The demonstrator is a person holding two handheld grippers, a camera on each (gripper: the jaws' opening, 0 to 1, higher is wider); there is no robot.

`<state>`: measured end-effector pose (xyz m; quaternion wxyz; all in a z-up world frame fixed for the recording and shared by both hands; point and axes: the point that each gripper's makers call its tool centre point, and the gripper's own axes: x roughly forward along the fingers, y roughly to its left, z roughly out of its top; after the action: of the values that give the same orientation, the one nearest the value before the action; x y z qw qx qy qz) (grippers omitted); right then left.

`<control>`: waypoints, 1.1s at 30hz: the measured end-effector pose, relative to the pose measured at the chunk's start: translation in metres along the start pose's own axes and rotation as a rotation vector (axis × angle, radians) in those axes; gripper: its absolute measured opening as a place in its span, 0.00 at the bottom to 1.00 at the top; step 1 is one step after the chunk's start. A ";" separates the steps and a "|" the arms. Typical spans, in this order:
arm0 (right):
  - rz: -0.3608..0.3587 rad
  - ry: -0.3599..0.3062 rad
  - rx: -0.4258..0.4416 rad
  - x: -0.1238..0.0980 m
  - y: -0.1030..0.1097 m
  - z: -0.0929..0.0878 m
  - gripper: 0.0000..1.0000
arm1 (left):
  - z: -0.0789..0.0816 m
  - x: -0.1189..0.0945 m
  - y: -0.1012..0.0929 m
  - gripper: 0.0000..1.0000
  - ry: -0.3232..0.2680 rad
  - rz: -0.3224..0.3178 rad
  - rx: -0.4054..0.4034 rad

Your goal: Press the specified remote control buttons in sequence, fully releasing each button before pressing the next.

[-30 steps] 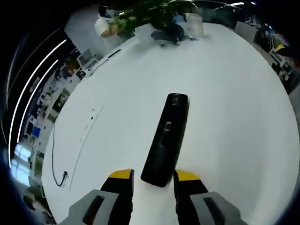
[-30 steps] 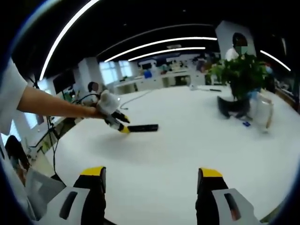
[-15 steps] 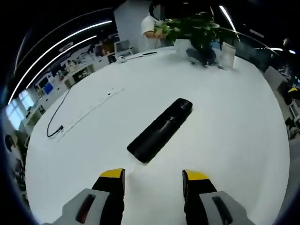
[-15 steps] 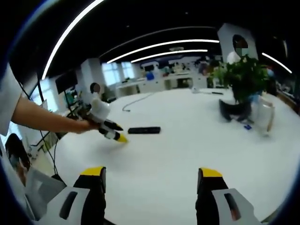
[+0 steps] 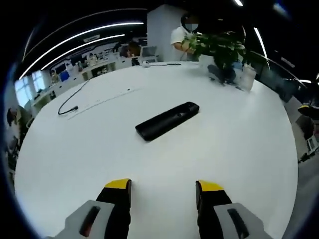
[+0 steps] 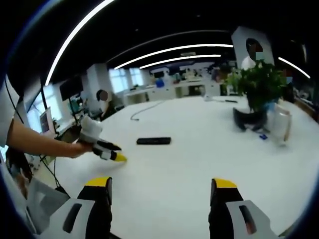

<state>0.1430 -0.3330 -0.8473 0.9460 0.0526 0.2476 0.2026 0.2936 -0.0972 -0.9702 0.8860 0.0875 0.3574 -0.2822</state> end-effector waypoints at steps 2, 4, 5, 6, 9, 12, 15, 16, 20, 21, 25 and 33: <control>-0.001 -0.006 0.001 0.000 0.000 0.001 0.80 | -0.003 -0.005 0.000 0.54 -0.013 0.011 -0.001; -0.001 -0.009 -0.002 -0.001 0.000 0.002 0.81 | -0.005 -0.013 -0.005 0.57 -0.040 0.011 -0.034; -0.001 -0.010 -0.004 -0.001 0.000 0.002 0.81 | -0.007 -0.019 -0.006 0.57 -0.055 0.018 -0.039; -0.001 -0.013 -0.007 -0.001 0.001 0.002 0.81 | -0.008 -0.023 -0.007 0.57 -0.065 0.024 -0.038; 0.000 -0.017 -0.009 -0.002 0.001 0.003 0.81 | -0.013 -0.037 -0.008 0.58 -0.092 0.043 -0.053; 0.005 -0.024 -0.011 -0.002 0.003 0.004 0.81 | -0.014 -0.052 -0.011 0.60 -0.119 0.050 -0.066; 0.010 -0.026 -0.021 -0.002 0.005 0.005 0.82 | -0.004 -0.068 -0.009 0.65 -0.184 0.070 -0.092; 0.011 -0.026 -0.023 -0.002 0.005 0.005 0.82 | 0.000 -0.072 -0.011 0.69 -0.209 0.060 -0.105; 0.014 -0.029 -0.032 -0.002 0.007 0.005 0.82 | 0.012 -0.098 -0.015 0.74 -0.277 0.070 -0.121; 0.015 -0.030 -0.034 -0.002 0.007 0.006 0.82 | 0.014 -0.104 -0.015 0.75 -0.297 0.079 -0.121; 0.017 -0.036 -0.037 -0.003 0.008 0.006 0.82 | 0.021 -0.126 -0.020 0.76 -0.347 0.106 -0.115; 0.020 -0.047 -0.047 -0.004 0.011 0.008 0.82 | 0.017 -0.161 -0.035 0.84 -0.404 0.141 -0.134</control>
<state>0.1399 -0.3248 -0.8362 0.9505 0.0376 0.2198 0.2165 0.1898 -0.0614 -0.8461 0.9609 -0.0052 0.1838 -0.2071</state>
